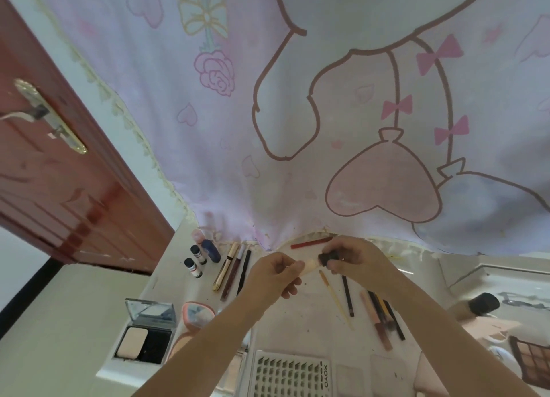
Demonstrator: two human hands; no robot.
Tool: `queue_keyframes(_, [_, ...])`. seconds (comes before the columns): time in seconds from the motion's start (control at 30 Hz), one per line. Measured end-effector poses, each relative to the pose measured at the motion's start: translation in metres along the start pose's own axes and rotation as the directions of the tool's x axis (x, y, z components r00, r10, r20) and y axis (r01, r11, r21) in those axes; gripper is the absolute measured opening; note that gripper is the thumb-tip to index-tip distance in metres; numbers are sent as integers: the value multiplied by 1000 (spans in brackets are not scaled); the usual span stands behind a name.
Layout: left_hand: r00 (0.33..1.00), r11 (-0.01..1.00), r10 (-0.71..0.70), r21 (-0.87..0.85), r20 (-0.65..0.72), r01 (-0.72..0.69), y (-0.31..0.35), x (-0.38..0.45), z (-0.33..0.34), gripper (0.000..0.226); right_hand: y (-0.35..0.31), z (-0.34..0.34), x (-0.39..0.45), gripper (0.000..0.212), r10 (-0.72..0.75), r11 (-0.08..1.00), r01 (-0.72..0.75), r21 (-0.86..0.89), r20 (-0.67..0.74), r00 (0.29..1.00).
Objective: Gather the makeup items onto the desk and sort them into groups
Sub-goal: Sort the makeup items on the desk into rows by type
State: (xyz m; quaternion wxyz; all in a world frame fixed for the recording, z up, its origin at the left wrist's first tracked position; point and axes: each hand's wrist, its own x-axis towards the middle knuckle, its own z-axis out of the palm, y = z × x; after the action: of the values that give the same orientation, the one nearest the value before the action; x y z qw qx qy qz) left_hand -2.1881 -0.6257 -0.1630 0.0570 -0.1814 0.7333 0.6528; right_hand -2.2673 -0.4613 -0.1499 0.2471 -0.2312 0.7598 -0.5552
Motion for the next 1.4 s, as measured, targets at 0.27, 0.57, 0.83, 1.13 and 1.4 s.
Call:
queue_keyframes(0.27, [975, 913, -65, 406, 213, -28, -25, 0, -57, 12, -5, 48, 28, 35, -7, 994, 24, -104, 162, 987])
queue_keyframes(0.57, [996, 893, -42, 445, -79, 73, -58, 6, -134, 35, -2, 134, 79, 22, -13, 970, 24, -243, 46, 999])
queue_keyframes(0.83, [987, 584, -41, 798, -153, 148, -100, 44, -253, 34, 17, 215, 128, 21, -57, 792, 63, -607, 29, 998])
queue_keyframes(1.13, [929, 352, -210, 910, 304, -218, -144, 93, -295, 58, 16, 256, 154, 31, 54, 614, 19, -789, 66, 996])
queue_keyframes(1.4, [899, 160, -160, 910, 407, -384, -178, 105, -293, 70, 14, 265, 155, 30, 69, 600, -53, -798, -15, 998])
